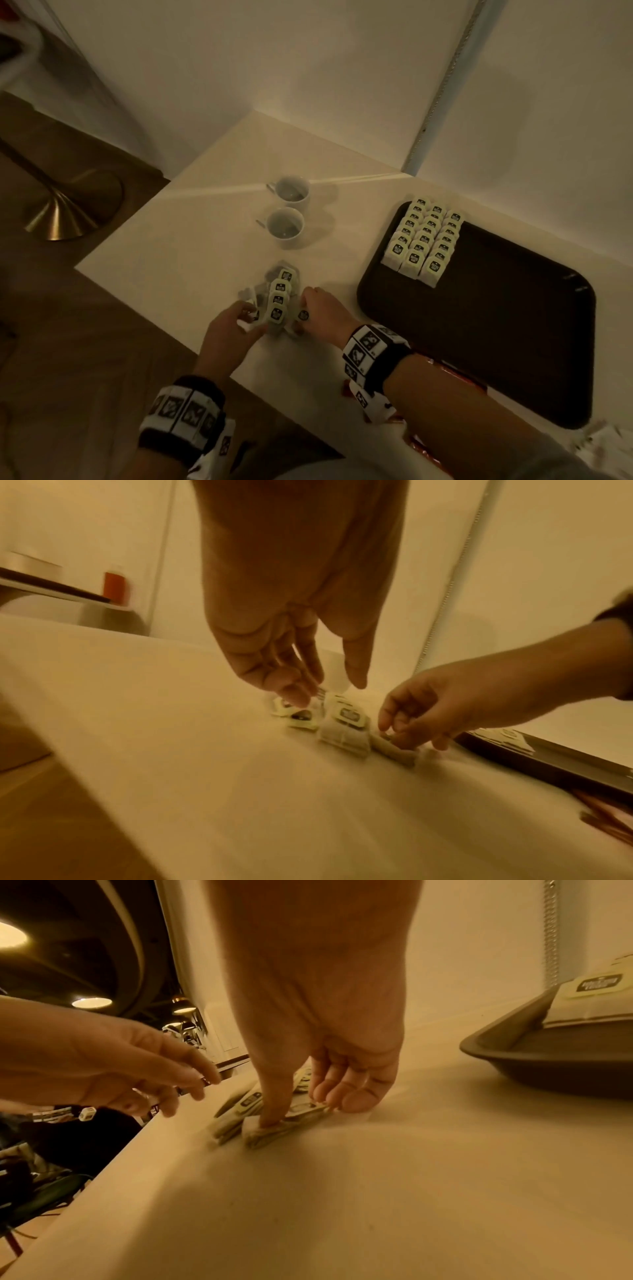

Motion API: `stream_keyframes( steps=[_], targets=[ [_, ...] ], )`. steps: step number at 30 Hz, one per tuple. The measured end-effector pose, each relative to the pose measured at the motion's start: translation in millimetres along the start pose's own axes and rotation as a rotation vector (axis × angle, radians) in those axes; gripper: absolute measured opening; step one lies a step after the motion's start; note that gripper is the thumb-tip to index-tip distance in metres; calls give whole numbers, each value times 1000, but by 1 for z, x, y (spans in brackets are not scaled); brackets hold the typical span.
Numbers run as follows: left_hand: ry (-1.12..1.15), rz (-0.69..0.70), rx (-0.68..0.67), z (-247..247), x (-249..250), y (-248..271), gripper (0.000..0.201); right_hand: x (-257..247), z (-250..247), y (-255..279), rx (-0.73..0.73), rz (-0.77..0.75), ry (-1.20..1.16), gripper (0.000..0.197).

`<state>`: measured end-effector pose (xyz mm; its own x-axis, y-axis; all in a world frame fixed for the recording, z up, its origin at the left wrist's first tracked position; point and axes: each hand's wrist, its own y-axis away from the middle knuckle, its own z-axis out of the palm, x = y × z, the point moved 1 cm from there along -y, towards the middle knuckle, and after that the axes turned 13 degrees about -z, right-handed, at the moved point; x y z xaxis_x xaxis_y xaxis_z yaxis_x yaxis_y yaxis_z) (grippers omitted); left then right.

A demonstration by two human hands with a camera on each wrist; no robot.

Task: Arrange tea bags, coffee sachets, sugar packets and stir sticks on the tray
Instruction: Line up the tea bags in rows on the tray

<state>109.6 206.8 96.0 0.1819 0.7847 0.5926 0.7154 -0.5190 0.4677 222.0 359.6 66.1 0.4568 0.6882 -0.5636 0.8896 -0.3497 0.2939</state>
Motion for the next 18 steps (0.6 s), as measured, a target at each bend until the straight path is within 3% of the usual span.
stream_keyframes(
  steps=[3,8,14,18],
  targets=[
    [-122,10,29,17,19,-11,39,0,2,2,37,16,-2,29],
    [-416,-23,36,32,34,-23,42,-2,1,8,102,43,-30,32],
    [-421,-10,104,29,36,-29,33,-3,-1,8,41,94,-35,43],
    [-393,27,133,27,37,-31,34,-1,-3,8,1,96,2,38]
  ],
)
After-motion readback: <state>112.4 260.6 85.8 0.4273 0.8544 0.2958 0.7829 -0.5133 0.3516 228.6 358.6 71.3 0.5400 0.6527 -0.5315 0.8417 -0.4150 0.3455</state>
